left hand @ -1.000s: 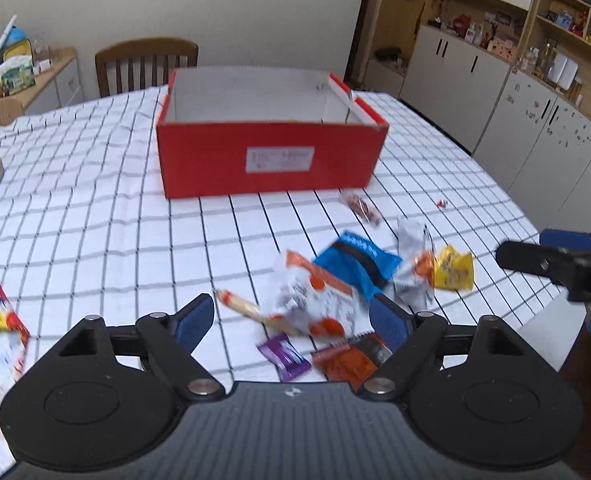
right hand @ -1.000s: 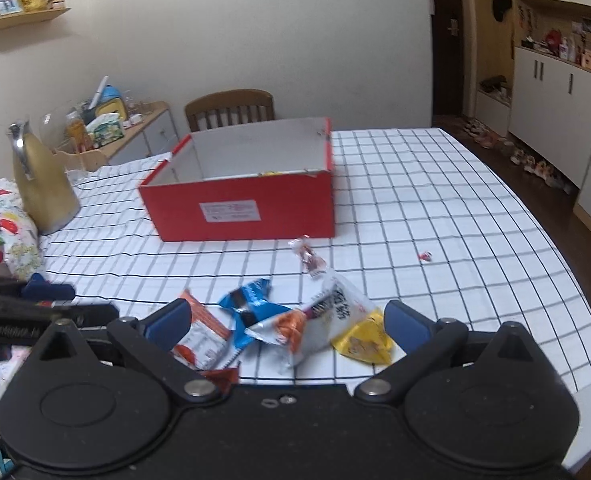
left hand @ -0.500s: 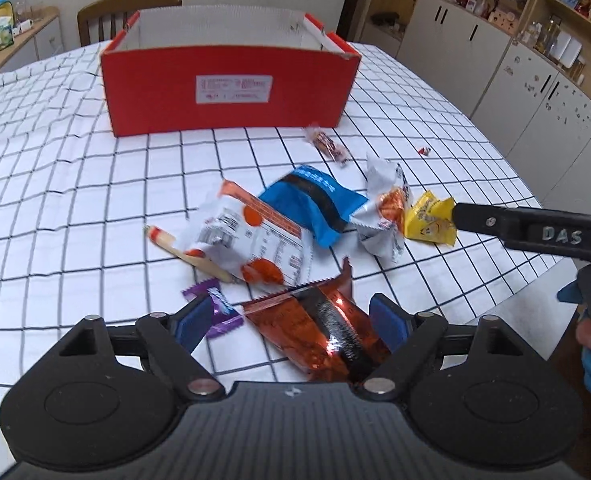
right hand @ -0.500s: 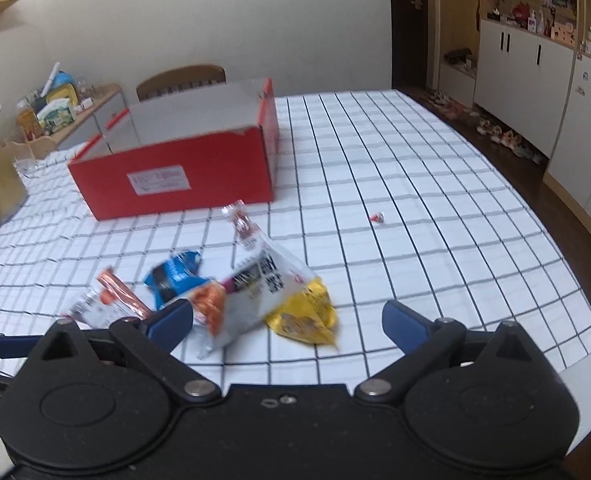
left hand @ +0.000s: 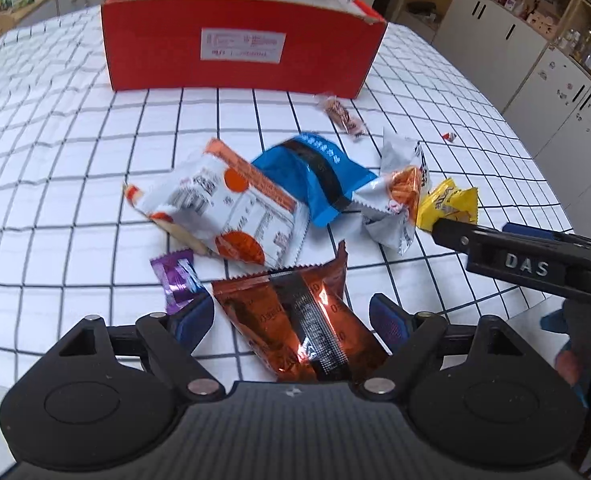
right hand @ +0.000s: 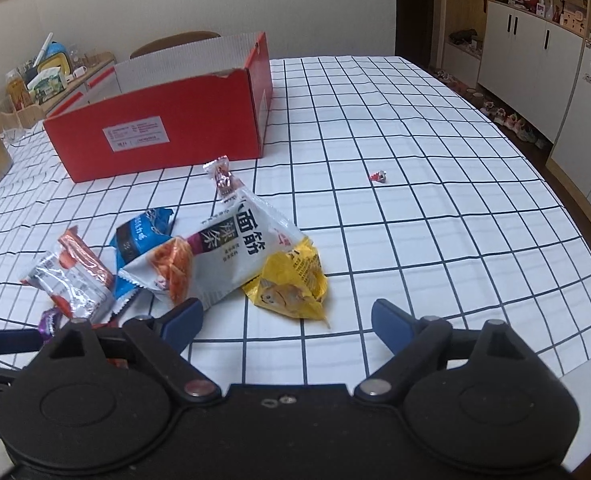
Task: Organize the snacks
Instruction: 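Grasp the copper foil bag with the left tool while the right tool grasps the yellow candy pack, then carry the copper bag and yellow pack over the red box with both tools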
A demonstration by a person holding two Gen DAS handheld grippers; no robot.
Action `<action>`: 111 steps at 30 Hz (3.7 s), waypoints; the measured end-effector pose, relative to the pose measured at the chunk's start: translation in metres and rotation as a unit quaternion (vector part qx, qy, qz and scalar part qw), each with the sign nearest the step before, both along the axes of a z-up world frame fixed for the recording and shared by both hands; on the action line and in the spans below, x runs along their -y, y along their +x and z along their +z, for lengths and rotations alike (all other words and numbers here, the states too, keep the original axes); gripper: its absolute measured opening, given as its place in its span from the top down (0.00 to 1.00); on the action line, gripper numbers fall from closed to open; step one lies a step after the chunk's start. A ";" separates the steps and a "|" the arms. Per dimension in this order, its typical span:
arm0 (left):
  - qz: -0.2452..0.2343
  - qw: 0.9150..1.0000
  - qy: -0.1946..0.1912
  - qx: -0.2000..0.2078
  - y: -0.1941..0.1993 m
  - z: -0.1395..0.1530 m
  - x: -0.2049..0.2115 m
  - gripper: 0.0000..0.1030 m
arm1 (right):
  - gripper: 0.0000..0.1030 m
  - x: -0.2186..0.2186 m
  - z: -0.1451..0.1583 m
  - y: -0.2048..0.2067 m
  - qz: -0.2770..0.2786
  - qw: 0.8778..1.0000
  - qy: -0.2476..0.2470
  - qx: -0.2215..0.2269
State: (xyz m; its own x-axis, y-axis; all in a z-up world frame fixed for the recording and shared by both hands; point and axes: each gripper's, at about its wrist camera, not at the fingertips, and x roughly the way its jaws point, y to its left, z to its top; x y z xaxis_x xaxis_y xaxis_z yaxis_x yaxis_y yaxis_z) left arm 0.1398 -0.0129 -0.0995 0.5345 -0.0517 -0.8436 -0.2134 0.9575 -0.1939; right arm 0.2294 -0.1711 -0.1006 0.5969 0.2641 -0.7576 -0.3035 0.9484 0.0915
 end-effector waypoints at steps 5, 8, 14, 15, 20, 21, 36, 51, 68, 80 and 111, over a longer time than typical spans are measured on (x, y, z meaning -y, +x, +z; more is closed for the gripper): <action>-0.001 1.000 -0.005 -0.008 0.002 -0.005 0.002 0.18 | 0.22 -0.006 -0.009 0.007 0.010 1.000 -0.003 -0.004; 0.003 1.000 -0.003 -0.009 0.002 -0.007 0.002 0.18 | 0.24 -0.010 -0.013 0.009 0.017 1.000 -0.013 0.000; 0.005 1.000 -0.004 -0.009 0.003 -0.009 0.001 0.18 | 0.30 -0.010 -0.018 0.014 0.015 1.000 -0.021 0.003; 0.004 1.000 -0.005 -0.008 0.003 -0.009 0.001 0.18 | 0.30 -0.010 -0.018 0.015 0.013 1.000 -0.021 0.003; 0.001 1.000 -0.004 -0.005 0.002 -0.009 0.002 0.18 | 0.41 -0.009 -0.020 0.016 0.014 1.000 -0.017 0.000; 0.000 1.000 -0.005 -0.004 0.002 -0.009 0.002 0.18 | 0.45 -0.009 -0.020 0.016 0.014 1.000 -0.016 0.001; -0.016 1.000 -0.007 0.010 -0.006 -0.005 -0.001 0.49 | 0.64 -0.007 -0.013 0.001 0.020 0.999 -0.024 0.028; -0.020 1.000 -0.012 0.020 -0.019 0.013 -0.011 0.49 | 0.73 0.007 0.002 -0.026 0.013 0.998 -0.004 0.055; -0.038 0.996 0.003 0.077 -0.012 0.069 -0.022 0.49 | 0.74 0.011 0.053 -0.044 0.019 0.993 0.040 0.106; -0.014 0.990 0.029 0.140 0.019 0.119 -0.046 0.49 | 0.75 -0.016 0.105 -0.031 0.038 0.985 0.056 0.161; 0.022 0.978 0.127 0.162 0.137 0.164 -0.098 0.49 | 0.75 -0.100 0.145 0.070 0.051 0.980 0.055 0.184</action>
